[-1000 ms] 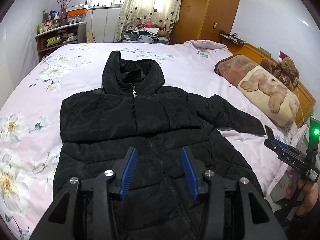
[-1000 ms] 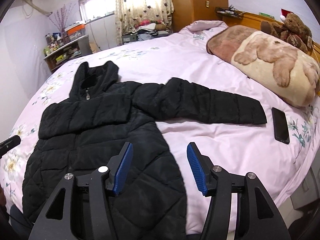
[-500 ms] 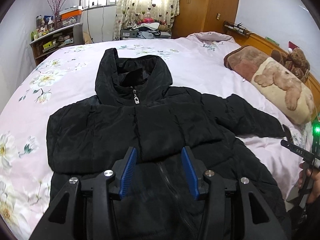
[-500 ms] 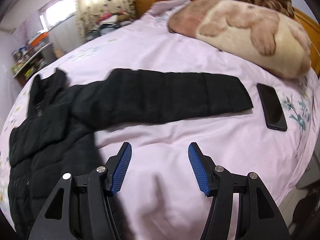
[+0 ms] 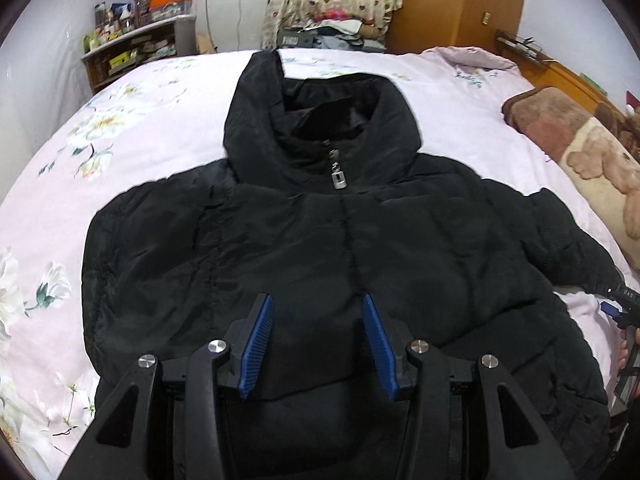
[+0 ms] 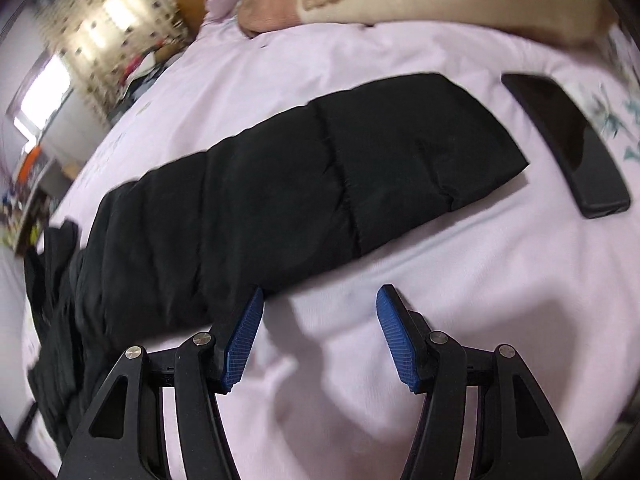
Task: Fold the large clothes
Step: 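Grasp the other sleeve cuff with the right tool, then fold the sleeve across the jacket body with the right tool and release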
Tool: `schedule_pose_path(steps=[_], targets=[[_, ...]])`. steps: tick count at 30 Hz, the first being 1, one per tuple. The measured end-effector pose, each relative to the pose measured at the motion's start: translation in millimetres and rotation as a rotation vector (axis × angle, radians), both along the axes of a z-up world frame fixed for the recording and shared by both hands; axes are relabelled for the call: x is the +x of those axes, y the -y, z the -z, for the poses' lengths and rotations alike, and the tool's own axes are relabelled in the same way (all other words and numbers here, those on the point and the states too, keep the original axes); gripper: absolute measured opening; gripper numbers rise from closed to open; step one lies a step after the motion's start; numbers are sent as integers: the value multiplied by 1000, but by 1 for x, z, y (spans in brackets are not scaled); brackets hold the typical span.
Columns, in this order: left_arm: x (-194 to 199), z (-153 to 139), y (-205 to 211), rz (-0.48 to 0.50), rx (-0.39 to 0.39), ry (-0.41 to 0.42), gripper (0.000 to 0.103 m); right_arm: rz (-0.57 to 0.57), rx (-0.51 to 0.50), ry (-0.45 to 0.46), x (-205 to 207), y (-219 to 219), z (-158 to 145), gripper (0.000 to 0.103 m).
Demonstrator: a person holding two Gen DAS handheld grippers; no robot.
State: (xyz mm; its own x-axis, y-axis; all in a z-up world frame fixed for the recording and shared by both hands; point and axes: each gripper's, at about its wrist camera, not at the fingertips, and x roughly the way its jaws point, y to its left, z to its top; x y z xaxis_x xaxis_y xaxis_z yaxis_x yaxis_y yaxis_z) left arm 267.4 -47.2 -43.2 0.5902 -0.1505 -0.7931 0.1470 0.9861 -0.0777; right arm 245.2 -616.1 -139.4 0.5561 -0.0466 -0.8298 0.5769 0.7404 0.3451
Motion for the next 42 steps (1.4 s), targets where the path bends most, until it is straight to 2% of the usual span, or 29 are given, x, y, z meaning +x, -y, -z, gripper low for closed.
schedule_pose_path(steps=[9,13,16,19,28,33,38,42], targets=[[5,18,-12,-1,-1,-14,52,105,18,53,16,21,9,61],[5,17,-15,4,-8,-11,52,113,-49,35,22,16,-3,23],[3,14,-17,-4,-17,-13,52,99,-76,50,22,12,-20,15],[-1,8,-22,-17,-32,-8,52,64,-106,104,20,1,-51,13],[-19,-20,-44,-43,-71,37,52,-136,-213,333,15,-84,-174,11],[-30,-34,-61,-63,-91,65,52,-278,-227,412,31,-146,-220,10],[-37,-39,-83,-103,-122,80,52,-442,-212,439,51,-213,-238,10],[-43,-41,-101,-131,-140,85,52,-585,-195,421,66,-275,-228,10]])
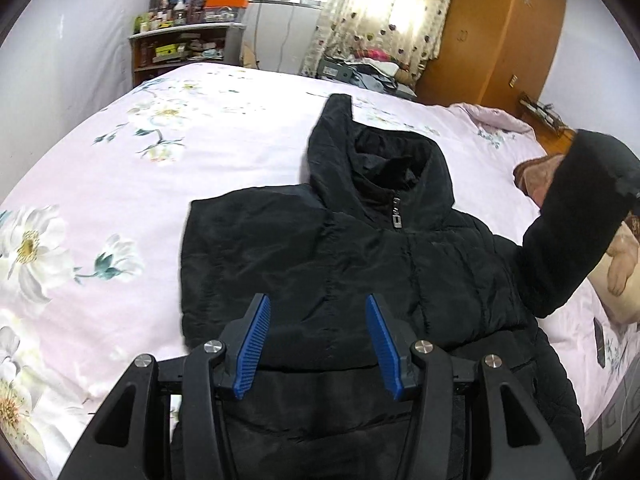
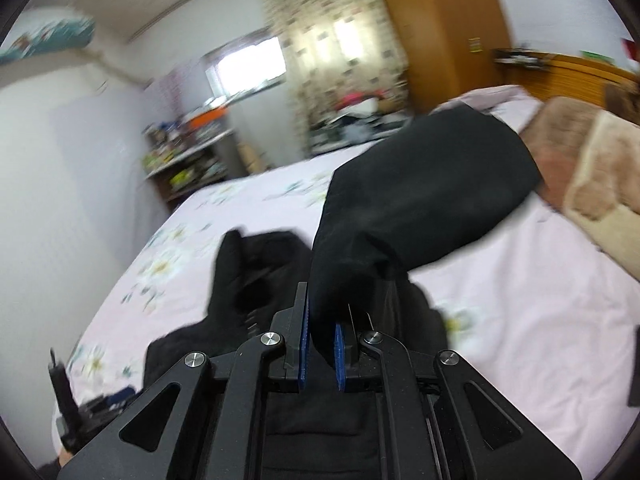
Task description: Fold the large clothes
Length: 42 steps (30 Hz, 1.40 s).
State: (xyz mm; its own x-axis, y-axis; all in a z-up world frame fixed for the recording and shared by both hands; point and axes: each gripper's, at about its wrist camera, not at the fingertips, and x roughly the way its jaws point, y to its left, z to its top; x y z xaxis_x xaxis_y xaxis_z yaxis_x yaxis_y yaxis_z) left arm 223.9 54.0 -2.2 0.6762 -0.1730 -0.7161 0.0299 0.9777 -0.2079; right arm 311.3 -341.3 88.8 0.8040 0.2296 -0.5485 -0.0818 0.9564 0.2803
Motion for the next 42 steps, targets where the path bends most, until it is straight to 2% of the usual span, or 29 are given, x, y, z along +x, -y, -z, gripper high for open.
schedule_pose_path(steps=[3,9,15,17,19,21,24,27,30,33,34,35,36,37,39,42], targets=[[-4,0,-11,-18,-3,4,52,-92,-15,-48,13,-45,25,10],[-8,2,-29,-42,-12,8,52,-225,-77,-196,27,-118,107,10],[-6,5,-32,-52,-20,-1,52,-290,-118,-329,31,-145,177,15],[-4,5,-30,-50,-35,-7,54,-308,-102,-335,29,-145,180,25],[-2,4,-26,-42,-43,-5,56,-338,-77,-324,25,-143,175,46],[1,1,-21,-29,-54,2,58,-371,-47,-312,21,-142,166,57],[10,-6,-7,-2,-70,13,61,-407,2,-278,14,-131,146,58],[21,-13,14,45,-85,29,62,-371,9,-232,8,-108,131,58],[36,-14,45,113,-81,50,62,-242,-29,-186,8,-61,122,58],[50,-6,75,185,-57,71,61,-92,-58,-188,16,-11,124,58],[56,2,84,201,-31,65,51,-35,-83,-190,20,6,128,54],[64,15,91,205,6,31,33,10,-103,-201,24,20,132,48],[73,32,95,197,43,-25,26,42,-111,-219,29,32,140,39],[78,48,95,180,71,-70,19,56,-112,-234,34,39,145,38],[79,69,88,154,64,-85,16,65,-110,-274,40,45,163,37],[73,76,87,157,78,-58,14,25,-144,-325,46,35,198,35]])
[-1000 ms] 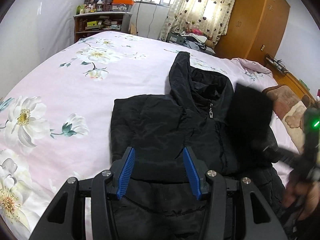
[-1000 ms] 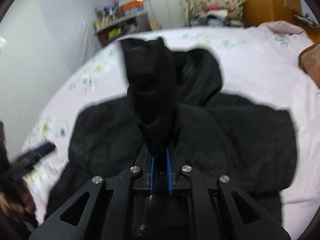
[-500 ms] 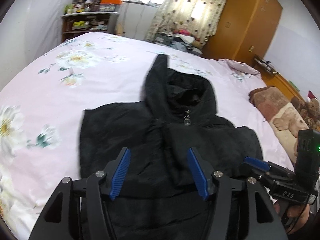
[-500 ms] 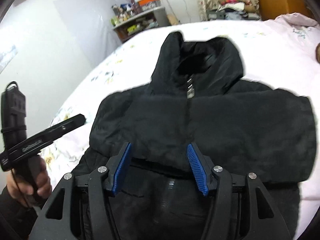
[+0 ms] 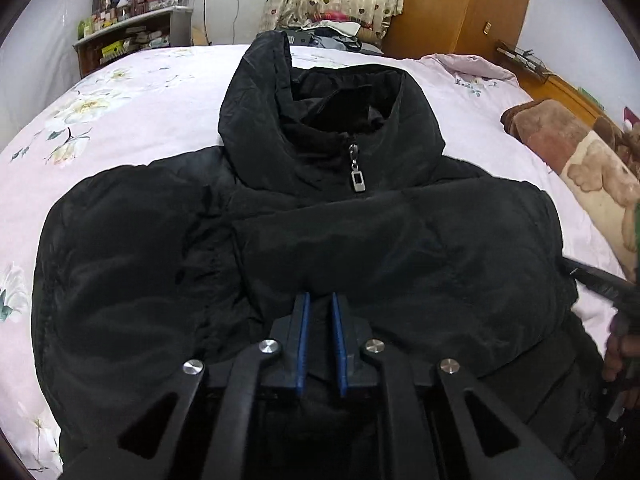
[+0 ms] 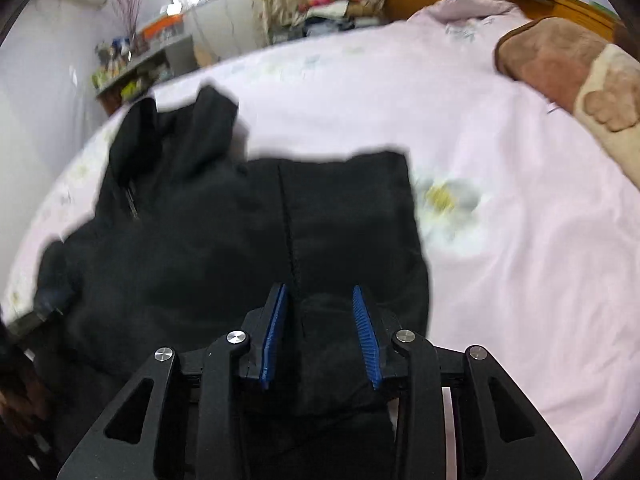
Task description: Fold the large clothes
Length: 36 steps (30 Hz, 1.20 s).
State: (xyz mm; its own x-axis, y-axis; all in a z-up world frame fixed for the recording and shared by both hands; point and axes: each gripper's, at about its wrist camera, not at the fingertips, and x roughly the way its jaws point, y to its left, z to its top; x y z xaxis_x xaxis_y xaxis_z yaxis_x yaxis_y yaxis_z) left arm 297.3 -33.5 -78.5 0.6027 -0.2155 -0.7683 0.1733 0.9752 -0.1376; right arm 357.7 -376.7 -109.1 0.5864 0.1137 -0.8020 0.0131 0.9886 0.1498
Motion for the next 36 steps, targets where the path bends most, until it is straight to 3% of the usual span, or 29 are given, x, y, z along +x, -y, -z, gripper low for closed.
schedule_pose_path(steps=[3,8,10,12,15,17,19,22,25,28,32,36], targets=[[-1,8,7,15,35,15,14,-9,-23,-7,2,-7,27,35],[-2,5,3,12,44,12,13,-17,-54,-44,8,-10,25,35],[-1,-3,0,16,35,-1,13,-13,-73,-53,8,-12,11,35],[-1,-19,-4,28,1,-3,13,-6,-54,-6,7,-11,-12,35],[3,-44,-8,31,-15,52,14,-17,-47,77,13,-15,-42,35],[13,-52,-9,15,-8,79,14,-35,-56,89,26,-22,-47,35],[28,-44,-11,-9,13,64,14,-55,-69,73,41,-30,-41,35],[45,-5,-18,-33,14,-26,14,-70,-77,-9,60,-40,-11,35],[42,5,-19,-28,0,-4,14,-77,-82,-26,64,-39,13,35],[43,4,-18,-27,7,-7,14,-69,-94,-20,63,-41,18,35],[36,-16,-18,-36,33,-5,14,-61,-111,-22,58,-41,0,35],[11,-42,-21,-38,33,30,14,-58,-79,46,26,-47,-30,35]])
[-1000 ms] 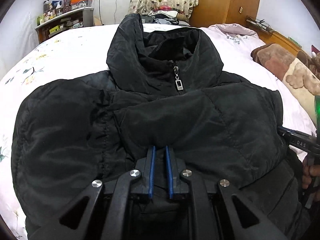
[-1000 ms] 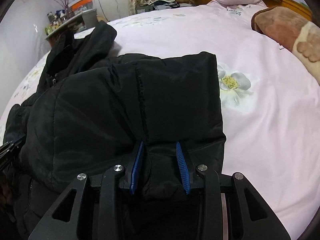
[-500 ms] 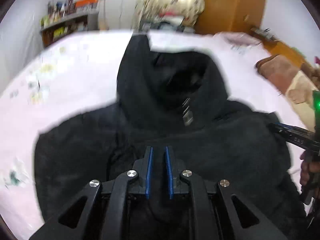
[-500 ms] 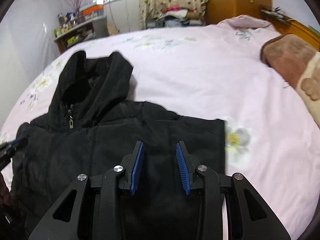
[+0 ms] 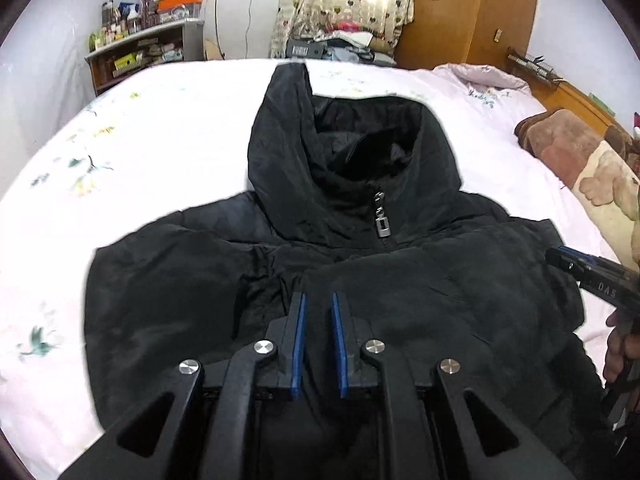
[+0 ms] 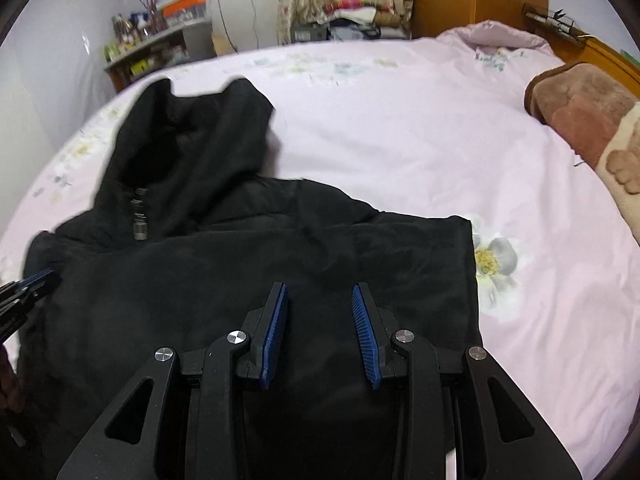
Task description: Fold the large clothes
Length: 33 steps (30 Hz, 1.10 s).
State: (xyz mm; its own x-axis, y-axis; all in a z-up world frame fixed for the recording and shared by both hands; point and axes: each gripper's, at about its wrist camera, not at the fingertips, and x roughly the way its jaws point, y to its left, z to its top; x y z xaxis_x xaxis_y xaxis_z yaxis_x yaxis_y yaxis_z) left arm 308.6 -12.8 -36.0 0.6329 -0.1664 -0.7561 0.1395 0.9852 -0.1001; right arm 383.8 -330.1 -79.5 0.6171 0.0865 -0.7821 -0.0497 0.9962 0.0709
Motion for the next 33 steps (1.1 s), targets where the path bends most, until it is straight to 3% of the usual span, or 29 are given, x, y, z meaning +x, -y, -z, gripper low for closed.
schedule_pose_path(steps=[6,11,19,23,28,30,33], targets=[[-29,-6,3,16,23,29,14,-58,26,43,-43,-24,-12,35],[-21,38,-2,-18,63,-81,15,-99,-8,-64,-32,-39,21,35],[-20,41,-3,-13,62,-79,15,-102,-12,-84,-25,-40,33,35],[-22,36,-5,-12,59,-90,15,-102,-21,-93,-26,-40,29,35],[-30,12,-14,-9,30,-68,15,-102,-3,-59,-34,-40,4,35],[-30,-2,-18,-4,20,-40,15,-110,24,-27,-34,-41,-11,42],[-19,-21,-23,10,-7,-12,26,-127,56,1,-24,-44,-30,46]])
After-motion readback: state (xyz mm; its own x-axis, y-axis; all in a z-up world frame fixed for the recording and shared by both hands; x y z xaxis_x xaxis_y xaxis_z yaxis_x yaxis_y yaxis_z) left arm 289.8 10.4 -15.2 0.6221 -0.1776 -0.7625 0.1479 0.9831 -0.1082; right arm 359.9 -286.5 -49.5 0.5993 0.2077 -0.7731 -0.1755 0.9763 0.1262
